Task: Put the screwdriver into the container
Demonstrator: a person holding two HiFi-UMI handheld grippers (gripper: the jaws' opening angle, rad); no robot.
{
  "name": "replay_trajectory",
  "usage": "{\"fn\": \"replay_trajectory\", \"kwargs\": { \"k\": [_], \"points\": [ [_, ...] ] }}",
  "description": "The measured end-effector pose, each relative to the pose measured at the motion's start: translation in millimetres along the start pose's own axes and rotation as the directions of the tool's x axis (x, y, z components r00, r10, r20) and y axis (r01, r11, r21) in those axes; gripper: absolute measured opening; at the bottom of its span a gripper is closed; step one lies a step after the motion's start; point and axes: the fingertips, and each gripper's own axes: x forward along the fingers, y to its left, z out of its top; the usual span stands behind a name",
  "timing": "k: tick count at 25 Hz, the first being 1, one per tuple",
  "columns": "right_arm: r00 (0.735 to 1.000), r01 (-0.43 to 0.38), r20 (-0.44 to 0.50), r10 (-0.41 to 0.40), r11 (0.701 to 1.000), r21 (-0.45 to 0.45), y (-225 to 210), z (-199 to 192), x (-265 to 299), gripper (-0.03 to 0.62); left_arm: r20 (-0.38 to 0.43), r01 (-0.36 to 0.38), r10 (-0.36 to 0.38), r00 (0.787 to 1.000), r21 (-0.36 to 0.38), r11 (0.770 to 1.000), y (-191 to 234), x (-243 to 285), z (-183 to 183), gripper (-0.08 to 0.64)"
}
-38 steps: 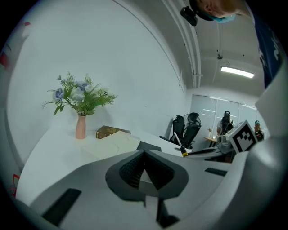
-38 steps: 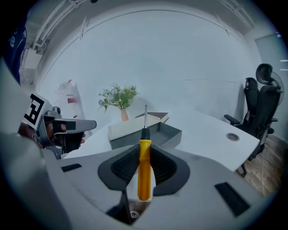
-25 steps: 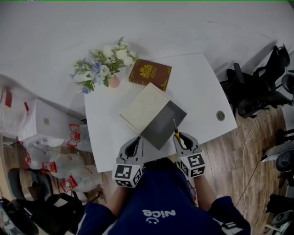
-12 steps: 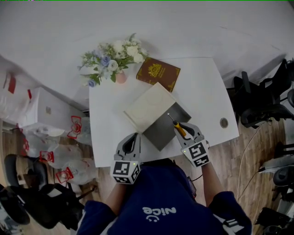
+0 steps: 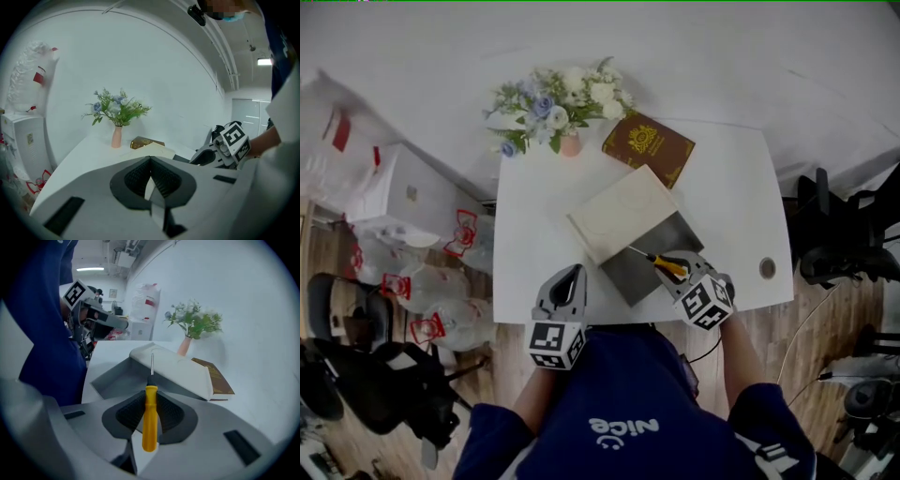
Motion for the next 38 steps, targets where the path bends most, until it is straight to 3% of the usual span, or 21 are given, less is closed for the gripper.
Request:
{"fn": "replay_trajectory", "kwargs": {
  "k": [7,15,28,38],
  "points": [
    [0.982,-0.168,-0.127,0.143,0.962,-0.217,14,-10,24,0.091,0.012,-0.067,0.067,0.998,-0.01,0.998,10,-7,1,0.015],
    [0.964,-0.248,-0.166,0.208,0.929,-0.276,21,-11,42,0.091,0.021,-0.143,0.144,0.989,-0.03,0.989,22,-21,-1,0.015],
    [0.945,-0.303,-0.194,0.264,0.929,-0.211,22,-20,71,0.091,-0.008,-0.211,0.211,0.977,-0.04,0.977,33,-35,-13,0.015],
    [0.939,-0.308,-0.211,0.273,0.939,-0.155,20,-22,77,0.094,-0.006,-0.203,0.203,0.979,-0.035,0.979,36,-30,-11,0.015]
  ]
}}
